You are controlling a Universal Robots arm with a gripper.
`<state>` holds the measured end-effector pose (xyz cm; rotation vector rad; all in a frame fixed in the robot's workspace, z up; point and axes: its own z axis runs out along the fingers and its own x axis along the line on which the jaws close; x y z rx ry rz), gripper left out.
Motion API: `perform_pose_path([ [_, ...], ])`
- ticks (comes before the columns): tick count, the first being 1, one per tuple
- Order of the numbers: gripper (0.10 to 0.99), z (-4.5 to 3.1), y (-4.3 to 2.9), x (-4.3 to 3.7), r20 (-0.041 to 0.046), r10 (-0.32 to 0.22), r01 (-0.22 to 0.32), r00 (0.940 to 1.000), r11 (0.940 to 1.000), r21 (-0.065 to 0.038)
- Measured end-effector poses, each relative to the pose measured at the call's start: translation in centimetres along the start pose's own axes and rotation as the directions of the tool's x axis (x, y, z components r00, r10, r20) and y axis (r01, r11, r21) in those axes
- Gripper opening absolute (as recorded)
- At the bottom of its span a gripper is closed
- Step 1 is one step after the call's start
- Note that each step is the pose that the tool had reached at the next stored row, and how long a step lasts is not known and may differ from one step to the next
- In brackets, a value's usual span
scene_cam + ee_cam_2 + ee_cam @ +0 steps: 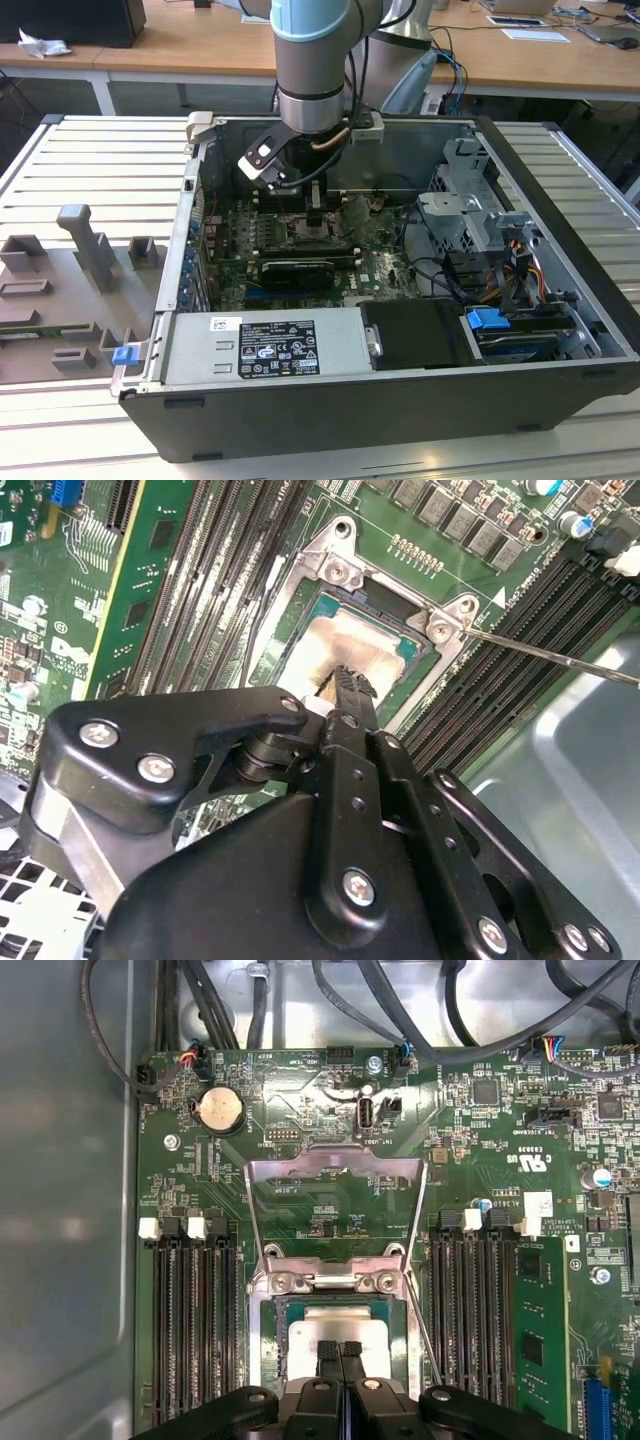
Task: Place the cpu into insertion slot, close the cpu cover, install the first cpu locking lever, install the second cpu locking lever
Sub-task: 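Close the cpu cover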
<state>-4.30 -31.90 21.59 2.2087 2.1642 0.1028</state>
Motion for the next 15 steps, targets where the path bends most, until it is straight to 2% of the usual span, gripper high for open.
perform_pose_path([
  [2,0.106,-0.20,0.07,-0.01,-0.0001,0.000,0.000,1.0000,1.0000,0.000],
  [4,0.106,-0.17,0.53,-0.01,0.0002,0.003,-0.003,1.0000,1.0000,0.001],
  [7,0.106,-0.17,0.58,-0.02,-0.0022,0.004,-0.004,1.0000,1.0000,0.001],
  [8,0.106,-0.31,0.59,-0.03,-0.0054,0.004,-0.004,1.0000,1.0000,0.001],
  [10,0.106,-0.82,0.64,0.00,-0.0052,0.004,-0.004,1.0000,1.0000,0.001],
  [15,0.106,-1.27,0.67,0.01,-0.0051,0.004,-0.004,1.0000,1.0000,0.001],
])
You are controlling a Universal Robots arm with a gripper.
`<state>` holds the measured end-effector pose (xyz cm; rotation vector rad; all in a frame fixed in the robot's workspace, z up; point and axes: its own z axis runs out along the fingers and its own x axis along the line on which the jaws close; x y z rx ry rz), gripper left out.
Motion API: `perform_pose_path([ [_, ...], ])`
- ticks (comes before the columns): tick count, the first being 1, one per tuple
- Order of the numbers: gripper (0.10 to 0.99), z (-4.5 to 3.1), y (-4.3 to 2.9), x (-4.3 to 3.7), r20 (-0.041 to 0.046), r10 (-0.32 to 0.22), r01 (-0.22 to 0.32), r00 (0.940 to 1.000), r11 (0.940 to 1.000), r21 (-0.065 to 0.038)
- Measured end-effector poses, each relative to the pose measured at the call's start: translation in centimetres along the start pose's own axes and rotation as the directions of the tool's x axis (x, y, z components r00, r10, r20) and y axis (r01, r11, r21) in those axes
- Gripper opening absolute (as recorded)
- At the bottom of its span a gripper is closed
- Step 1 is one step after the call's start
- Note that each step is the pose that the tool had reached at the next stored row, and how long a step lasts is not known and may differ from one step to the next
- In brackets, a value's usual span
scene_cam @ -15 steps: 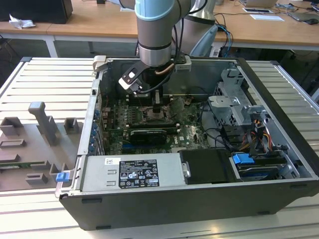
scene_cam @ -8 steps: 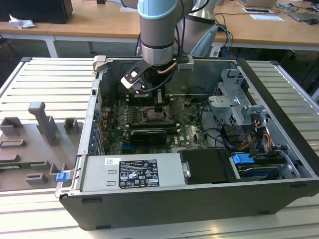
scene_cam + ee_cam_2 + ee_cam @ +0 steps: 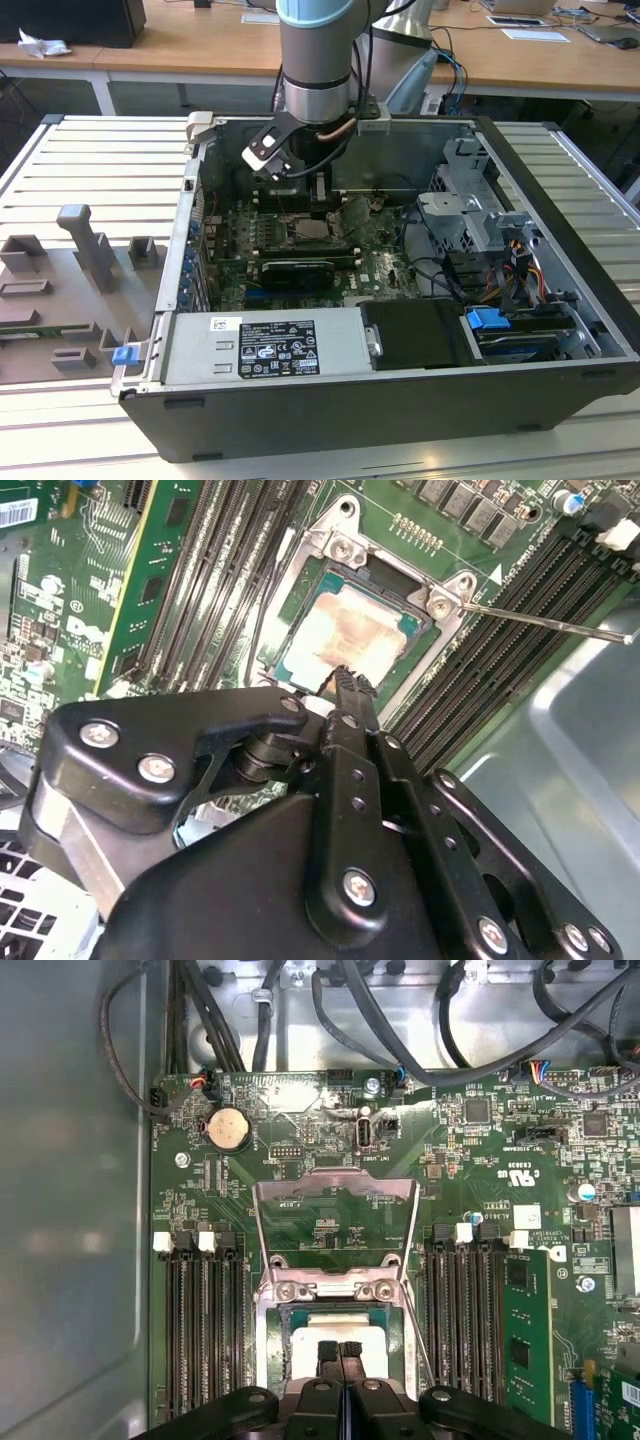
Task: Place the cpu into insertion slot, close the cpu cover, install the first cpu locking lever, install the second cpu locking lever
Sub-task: 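Close the cpu cover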
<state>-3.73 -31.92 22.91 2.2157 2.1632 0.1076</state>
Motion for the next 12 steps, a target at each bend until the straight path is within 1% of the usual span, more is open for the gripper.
perform_pose_path([
  [12,0.106,-0.41,0.03,0.09,0.0008,0.000,0.000,1.0000,1.0000,0.000],
])
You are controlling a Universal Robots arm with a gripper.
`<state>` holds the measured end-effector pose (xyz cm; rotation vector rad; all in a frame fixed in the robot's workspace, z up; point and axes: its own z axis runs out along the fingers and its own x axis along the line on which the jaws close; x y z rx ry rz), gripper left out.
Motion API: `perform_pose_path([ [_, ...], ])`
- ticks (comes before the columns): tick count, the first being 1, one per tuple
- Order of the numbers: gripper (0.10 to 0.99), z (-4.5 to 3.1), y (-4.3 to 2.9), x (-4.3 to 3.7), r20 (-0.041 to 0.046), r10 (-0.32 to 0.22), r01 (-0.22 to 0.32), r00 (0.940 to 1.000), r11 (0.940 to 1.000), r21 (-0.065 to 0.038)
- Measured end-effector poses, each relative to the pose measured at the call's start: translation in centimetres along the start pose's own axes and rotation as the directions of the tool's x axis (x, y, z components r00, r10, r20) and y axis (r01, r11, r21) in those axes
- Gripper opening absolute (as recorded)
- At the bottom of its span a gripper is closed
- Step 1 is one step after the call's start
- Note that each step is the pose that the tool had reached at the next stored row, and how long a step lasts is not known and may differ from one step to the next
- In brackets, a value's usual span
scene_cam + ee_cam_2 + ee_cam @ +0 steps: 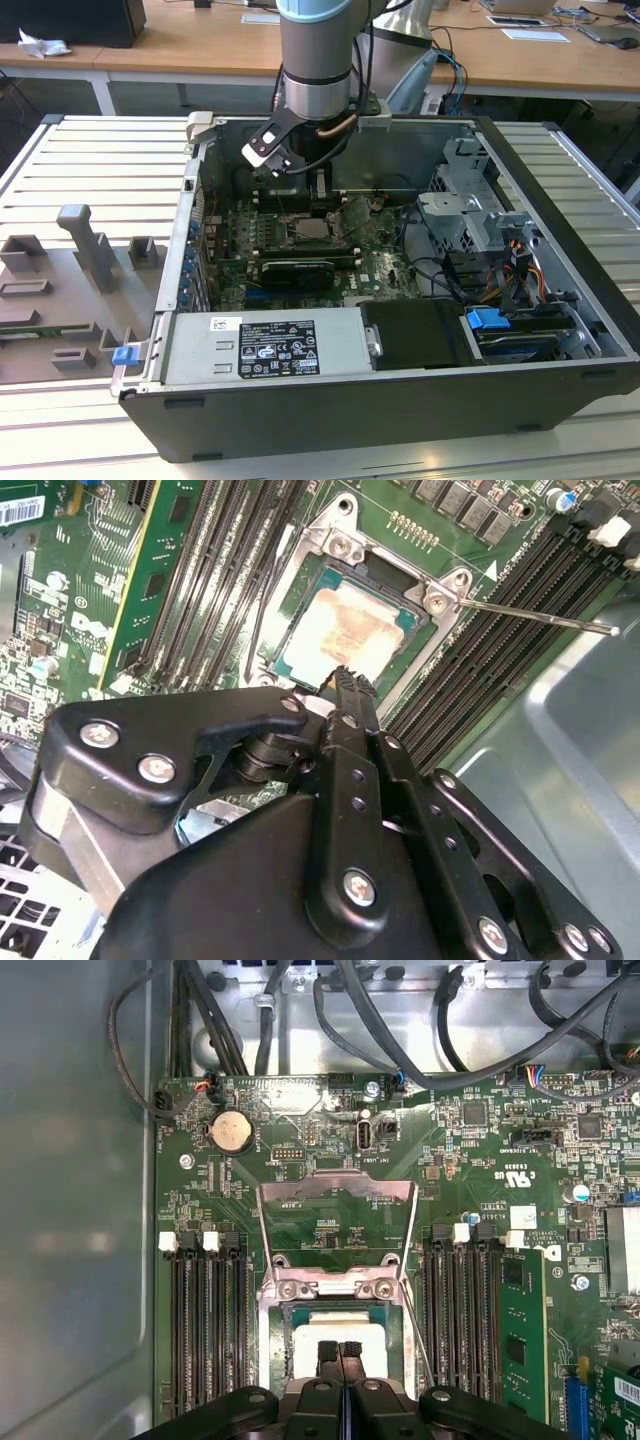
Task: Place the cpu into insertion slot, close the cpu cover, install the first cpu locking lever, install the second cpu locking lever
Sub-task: 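Close the cpu cover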
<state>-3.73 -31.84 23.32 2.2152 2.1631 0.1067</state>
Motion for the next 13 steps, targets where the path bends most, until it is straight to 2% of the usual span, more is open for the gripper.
perform_pose_path([
  [6,0.106,-0.40,0.03,0.05,0.0009,0.000,0.000,1.0000,1.0000,0.000],
  [13,0.106,-1.27,0.10,0.07,0.0009,0.000,0.000,1.0000,1.0000,0.000],
])
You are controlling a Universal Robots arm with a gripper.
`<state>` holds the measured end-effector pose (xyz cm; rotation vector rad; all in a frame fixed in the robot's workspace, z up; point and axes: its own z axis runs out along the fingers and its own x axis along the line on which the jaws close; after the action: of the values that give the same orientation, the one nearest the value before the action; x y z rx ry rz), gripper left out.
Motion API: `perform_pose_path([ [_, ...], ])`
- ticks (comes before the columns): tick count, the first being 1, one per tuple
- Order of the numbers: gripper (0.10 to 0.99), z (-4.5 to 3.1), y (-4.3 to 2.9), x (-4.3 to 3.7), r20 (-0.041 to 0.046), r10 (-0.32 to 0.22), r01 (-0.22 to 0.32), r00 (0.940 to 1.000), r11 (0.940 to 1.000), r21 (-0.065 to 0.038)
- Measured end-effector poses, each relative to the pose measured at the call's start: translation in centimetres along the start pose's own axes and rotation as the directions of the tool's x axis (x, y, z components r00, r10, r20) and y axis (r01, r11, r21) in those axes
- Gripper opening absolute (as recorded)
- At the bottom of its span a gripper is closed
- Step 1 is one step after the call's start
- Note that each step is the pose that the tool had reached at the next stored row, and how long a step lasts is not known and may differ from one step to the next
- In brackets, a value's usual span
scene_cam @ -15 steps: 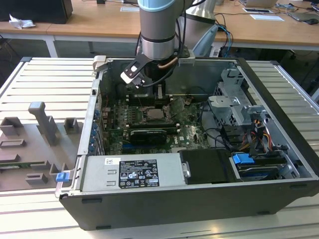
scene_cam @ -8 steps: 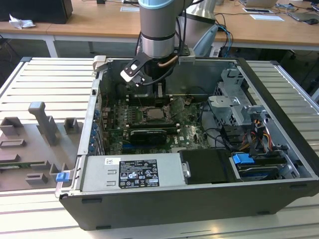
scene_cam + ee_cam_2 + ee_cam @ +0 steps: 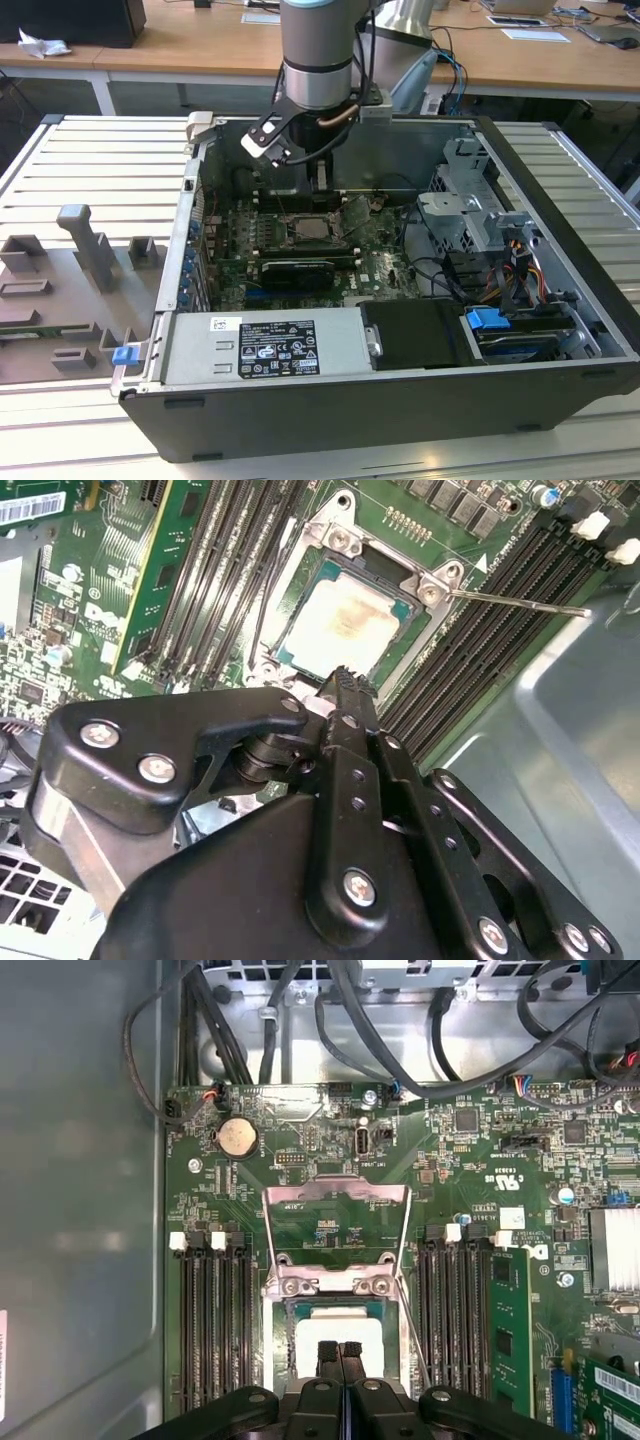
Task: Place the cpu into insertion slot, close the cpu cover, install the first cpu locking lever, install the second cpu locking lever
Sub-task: 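Close the cpu cover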
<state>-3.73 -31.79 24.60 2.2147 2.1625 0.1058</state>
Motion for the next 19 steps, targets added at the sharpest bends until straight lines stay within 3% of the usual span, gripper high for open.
perform_pose_path([
  [7,0.106,-0.95,0.07,0.02,0.0001,0.000,0.000,1.0000,1.0000,0.000],
  [17,0.106,-1.56,0.13,0.04,0.0000,0.000,0.000,1.0000,1.0000,0.000],
  [19,0.106,-1.53,0.68,0.05,0.0001,0.000,0.000,1.0000,1.0000,0.000],
])
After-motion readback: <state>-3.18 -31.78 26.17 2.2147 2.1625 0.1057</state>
